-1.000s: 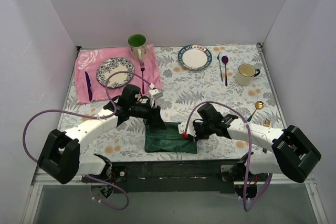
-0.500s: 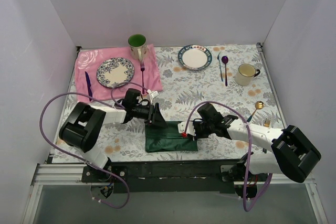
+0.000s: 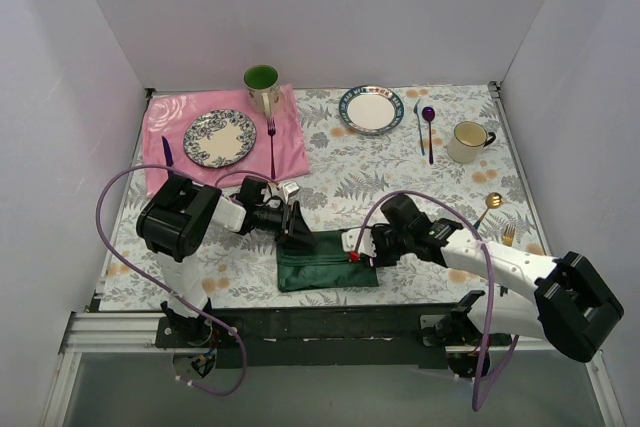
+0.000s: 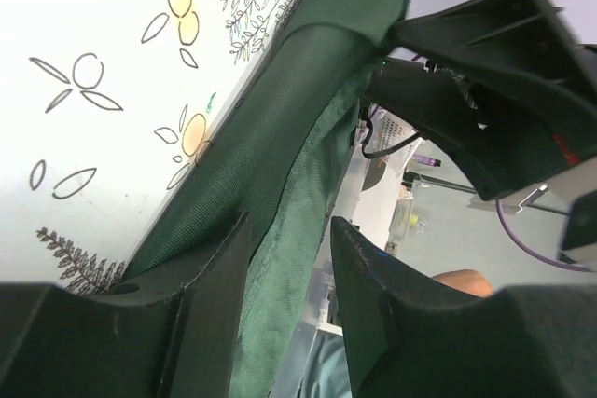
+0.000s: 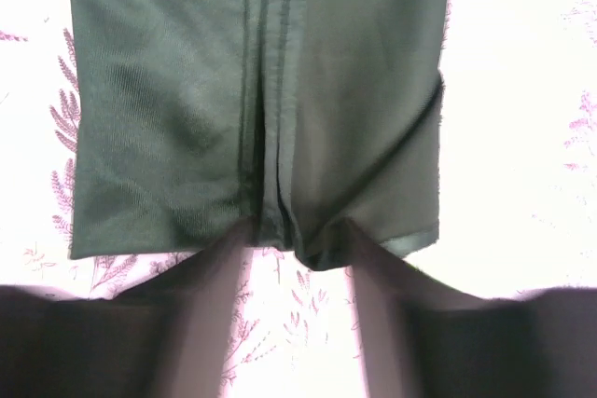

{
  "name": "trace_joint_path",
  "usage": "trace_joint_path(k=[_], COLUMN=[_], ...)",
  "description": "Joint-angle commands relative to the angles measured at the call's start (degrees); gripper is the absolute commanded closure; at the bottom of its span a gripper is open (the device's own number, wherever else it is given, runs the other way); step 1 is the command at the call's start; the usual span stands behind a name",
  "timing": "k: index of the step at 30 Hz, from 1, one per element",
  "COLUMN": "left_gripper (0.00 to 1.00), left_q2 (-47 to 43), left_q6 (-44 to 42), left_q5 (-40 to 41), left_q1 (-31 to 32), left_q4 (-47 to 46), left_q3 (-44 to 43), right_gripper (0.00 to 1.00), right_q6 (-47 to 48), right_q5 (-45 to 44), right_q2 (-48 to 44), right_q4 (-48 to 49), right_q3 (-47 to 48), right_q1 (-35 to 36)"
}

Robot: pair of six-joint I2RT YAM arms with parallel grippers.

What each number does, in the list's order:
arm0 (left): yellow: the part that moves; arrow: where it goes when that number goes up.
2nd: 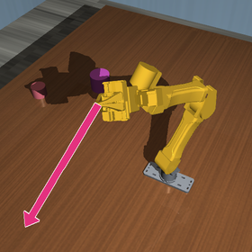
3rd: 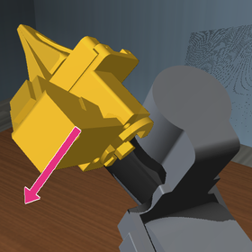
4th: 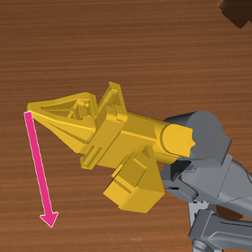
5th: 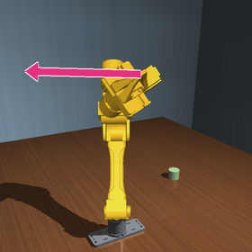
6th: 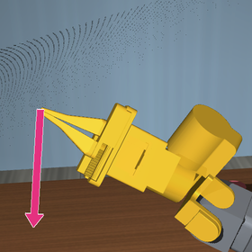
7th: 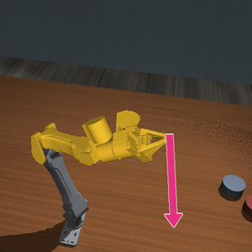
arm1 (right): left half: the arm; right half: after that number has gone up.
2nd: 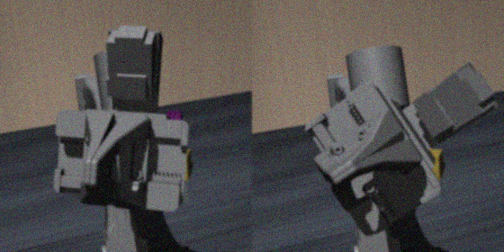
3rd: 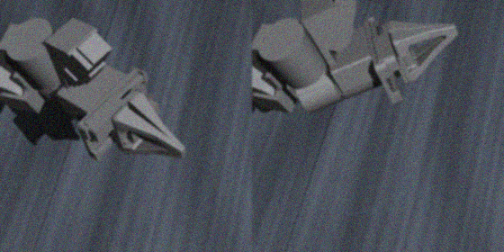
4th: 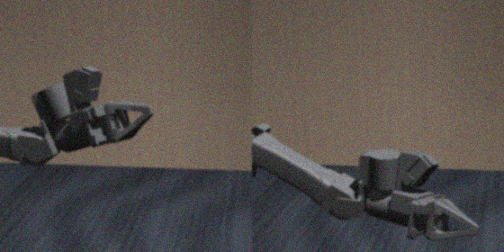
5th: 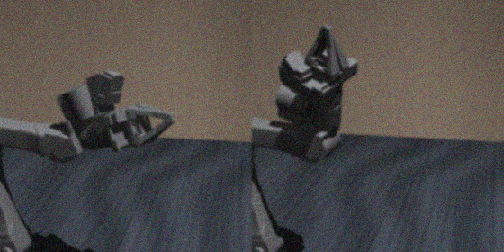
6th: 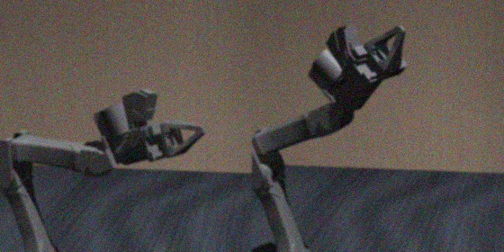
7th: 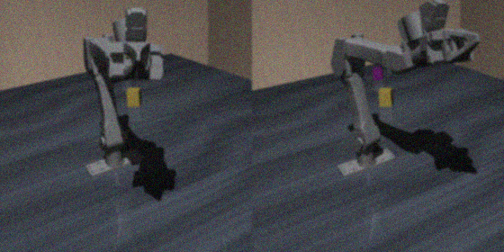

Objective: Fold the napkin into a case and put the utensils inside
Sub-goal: Smooth out the 2/3-rectangle-folded napkin at the center of the board.

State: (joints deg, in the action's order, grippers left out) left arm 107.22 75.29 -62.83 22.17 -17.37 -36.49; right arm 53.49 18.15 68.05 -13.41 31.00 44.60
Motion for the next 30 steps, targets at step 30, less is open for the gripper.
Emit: trace_joint_path(k=[30], left_gripper=[0.61], left_q2=[-0.43], left_q6=[-5.68], left_q5=[7.28], left_q1=[-0.38], left_q4=[5.24], left_q3=[0.63], right_gripper=[0.5], right_q6=[-77.19], right_q5=[39.06], right_q2=[25.64], right_q4=[23.41], right_q3=[14.27], right_q1=[-15.77])
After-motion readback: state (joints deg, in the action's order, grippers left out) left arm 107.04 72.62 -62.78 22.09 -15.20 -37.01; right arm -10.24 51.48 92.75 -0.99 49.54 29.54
